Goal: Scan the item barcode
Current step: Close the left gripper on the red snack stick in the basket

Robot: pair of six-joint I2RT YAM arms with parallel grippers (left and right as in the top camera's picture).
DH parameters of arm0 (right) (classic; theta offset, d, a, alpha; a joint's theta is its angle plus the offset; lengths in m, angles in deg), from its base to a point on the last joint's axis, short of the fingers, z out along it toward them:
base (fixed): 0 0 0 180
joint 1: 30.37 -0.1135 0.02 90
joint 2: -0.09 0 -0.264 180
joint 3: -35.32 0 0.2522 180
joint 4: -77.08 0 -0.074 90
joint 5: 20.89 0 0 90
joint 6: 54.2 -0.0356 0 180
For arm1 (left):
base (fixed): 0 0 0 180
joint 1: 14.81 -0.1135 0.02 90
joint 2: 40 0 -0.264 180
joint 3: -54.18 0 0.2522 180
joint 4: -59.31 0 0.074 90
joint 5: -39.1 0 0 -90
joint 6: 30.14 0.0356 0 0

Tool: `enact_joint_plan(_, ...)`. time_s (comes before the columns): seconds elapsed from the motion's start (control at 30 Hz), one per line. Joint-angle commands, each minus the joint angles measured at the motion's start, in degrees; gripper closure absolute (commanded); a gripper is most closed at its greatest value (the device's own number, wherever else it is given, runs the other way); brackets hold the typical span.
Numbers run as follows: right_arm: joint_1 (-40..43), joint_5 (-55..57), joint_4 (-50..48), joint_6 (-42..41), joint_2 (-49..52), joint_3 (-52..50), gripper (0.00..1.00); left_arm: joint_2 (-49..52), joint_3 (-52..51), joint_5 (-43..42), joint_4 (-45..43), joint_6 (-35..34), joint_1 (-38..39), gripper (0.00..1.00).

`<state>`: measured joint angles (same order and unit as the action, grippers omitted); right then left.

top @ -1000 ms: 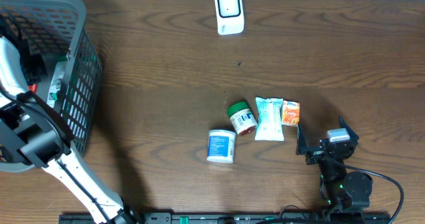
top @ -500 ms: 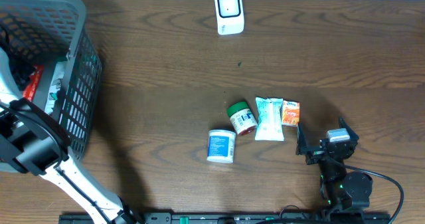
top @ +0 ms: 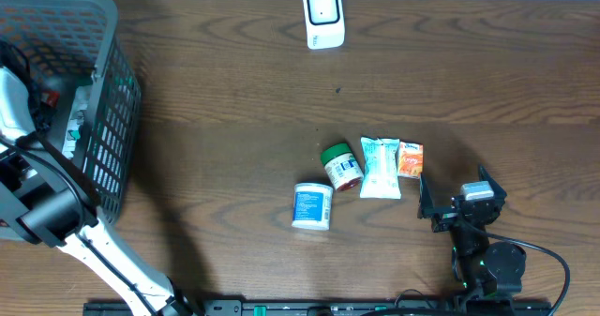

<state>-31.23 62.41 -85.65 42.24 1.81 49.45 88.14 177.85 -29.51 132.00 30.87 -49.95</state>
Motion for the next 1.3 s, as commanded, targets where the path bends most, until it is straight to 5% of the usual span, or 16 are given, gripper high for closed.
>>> enact_joint_plan(0.0, -0.3, -0.2, 0.2, -0.8, -0.1, 0.0, 0.01, -1.2, -2.1, 2.3, -3.2, 2.8, -0.4, 0.93)
enact_joint_plan(0.47, -0.3, -0.2, 0.2, -0.8, -0.1, 0.0, 0.01, -1.3, -4.0, 1.8, -9.0, 28.3, -0.4, 0.93)
enact_joint_plan(0.57, -0.3, -0.2, 0.2, -0.8, -0.1, 0.0, 0.01, -1.3, -4.0, -2.6, -9.6, 38.8, -0.4, 0.92)
enact_joint_plan(0.73, -0.3, -0.2, 0.2, -0.8, -0.1, 0.0, 0.01, -1.3, -4.0, -12.5, -9.4, 53.2, -0.4, 0.79)
enact_joint_plan(0.77, -0.3, -0.2, 0.2, -0.8, -0.1, 0.0, 0.01, -1.3, -4.0, -13.9, -9.6, 55.2, -0.4, 0.63)
enact_joint_plan(0.8, -0.3, -0.2, 0.2, -0.8, -0.1, 0.0, 0.01, -1.3, -4.0, -14.5, -9.6, 57.0, -0.4, 0.6)
enact_joint_plan(1.27, -0.3, -0.2, 0.2, -0.8, -0.1, 0.0, 0.01, -1.3, -4.0, -14.3, -12.4, 68.0, -0.7, 0.47)
